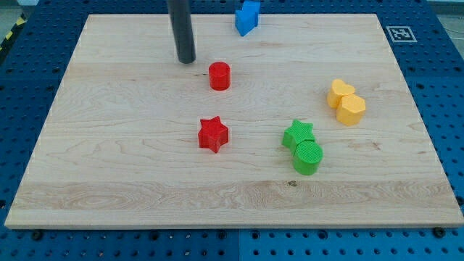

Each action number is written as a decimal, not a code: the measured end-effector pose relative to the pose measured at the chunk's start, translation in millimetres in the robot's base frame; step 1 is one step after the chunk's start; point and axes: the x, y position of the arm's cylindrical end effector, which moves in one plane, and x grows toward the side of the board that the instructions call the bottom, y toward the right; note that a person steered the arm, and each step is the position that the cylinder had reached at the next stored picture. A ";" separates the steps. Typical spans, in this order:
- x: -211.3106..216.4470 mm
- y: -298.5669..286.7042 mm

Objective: Move the red circle to the center of the board

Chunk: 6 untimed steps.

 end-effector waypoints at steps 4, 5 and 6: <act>24.7 30.9; 53.4 33.4; 83.3 46.6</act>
